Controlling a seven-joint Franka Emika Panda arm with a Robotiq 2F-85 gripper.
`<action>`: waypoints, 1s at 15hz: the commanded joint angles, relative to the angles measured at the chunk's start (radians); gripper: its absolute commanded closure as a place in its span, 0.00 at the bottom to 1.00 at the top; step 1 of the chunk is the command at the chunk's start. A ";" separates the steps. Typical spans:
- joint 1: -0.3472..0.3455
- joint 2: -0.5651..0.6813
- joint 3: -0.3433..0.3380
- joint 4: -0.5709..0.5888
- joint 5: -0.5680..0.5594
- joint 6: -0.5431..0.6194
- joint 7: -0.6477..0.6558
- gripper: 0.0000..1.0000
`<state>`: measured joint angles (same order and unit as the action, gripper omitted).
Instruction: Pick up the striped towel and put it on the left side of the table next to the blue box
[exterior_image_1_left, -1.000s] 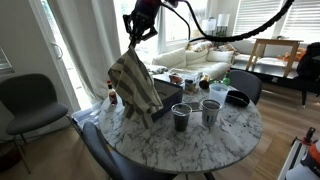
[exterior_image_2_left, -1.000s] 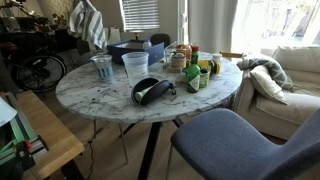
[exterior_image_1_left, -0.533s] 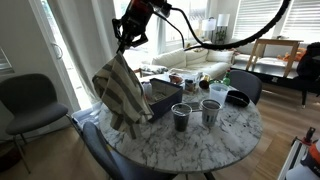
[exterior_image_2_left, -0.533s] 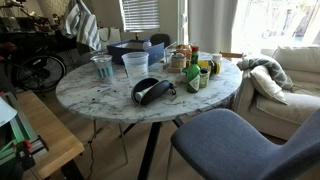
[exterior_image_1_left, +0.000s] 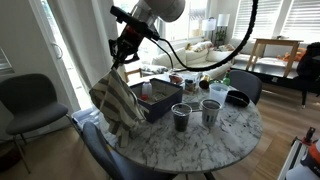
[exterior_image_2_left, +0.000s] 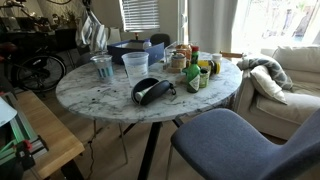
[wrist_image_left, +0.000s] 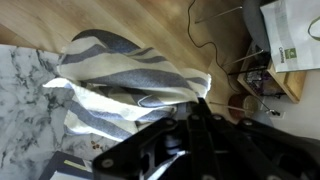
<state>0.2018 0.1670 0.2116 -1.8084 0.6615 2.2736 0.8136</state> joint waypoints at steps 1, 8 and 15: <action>0.010 0.083 -0.008 0.069 -0.018 0.003 -0.029 1.00; 0.008 0.128 -0.042 0.068 -0.143 0.090 -0.009 0.72; -0.003 0.111 -0.048 0.076 -0.149 0.102 -0.006 0.33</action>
<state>0.2009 0.2869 0.1671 -1.7441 0.5188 2.3726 0.7947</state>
